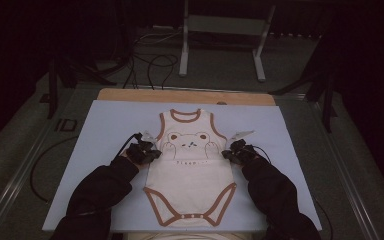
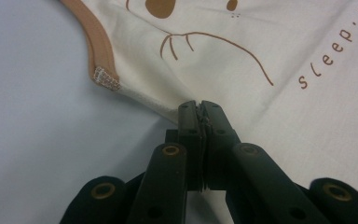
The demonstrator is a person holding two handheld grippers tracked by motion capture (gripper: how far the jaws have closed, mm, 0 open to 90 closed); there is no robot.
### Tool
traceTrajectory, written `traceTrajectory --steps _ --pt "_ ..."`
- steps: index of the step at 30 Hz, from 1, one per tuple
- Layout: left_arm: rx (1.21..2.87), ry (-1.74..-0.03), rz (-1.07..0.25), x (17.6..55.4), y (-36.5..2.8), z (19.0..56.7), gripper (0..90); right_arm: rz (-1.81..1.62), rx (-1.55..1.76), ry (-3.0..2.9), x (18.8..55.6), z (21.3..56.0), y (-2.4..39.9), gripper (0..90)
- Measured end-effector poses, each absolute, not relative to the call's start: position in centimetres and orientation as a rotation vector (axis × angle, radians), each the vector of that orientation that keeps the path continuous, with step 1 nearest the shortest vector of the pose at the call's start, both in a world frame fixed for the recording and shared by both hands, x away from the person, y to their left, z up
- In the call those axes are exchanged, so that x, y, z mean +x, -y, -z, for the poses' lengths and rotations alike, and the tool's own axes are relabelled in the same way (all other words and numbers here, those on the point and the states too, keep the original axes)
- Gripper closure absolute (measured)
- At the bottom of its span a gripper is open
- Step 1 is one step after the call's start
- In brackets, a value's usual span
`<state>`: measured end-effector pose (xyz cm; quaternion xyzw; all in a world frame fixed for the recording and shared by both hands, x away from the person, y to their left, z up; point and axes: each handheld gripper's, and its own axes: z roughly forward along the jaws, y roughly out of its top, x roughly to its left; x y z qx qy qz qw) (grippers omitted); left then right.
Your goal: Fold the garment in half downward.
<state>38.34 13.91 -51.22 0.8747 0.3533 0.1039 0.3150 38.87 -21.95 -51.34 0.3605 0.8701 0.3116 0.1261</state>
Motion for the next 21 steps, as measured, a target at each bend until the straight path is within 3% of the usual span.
traceTrajectory --steps 21 --pt "2.305 -0.877 -0.305 38.0 -14.4 49.4 89.3 -0.985 1.0 -2.504 37.8 49.0 22.6 89.2"
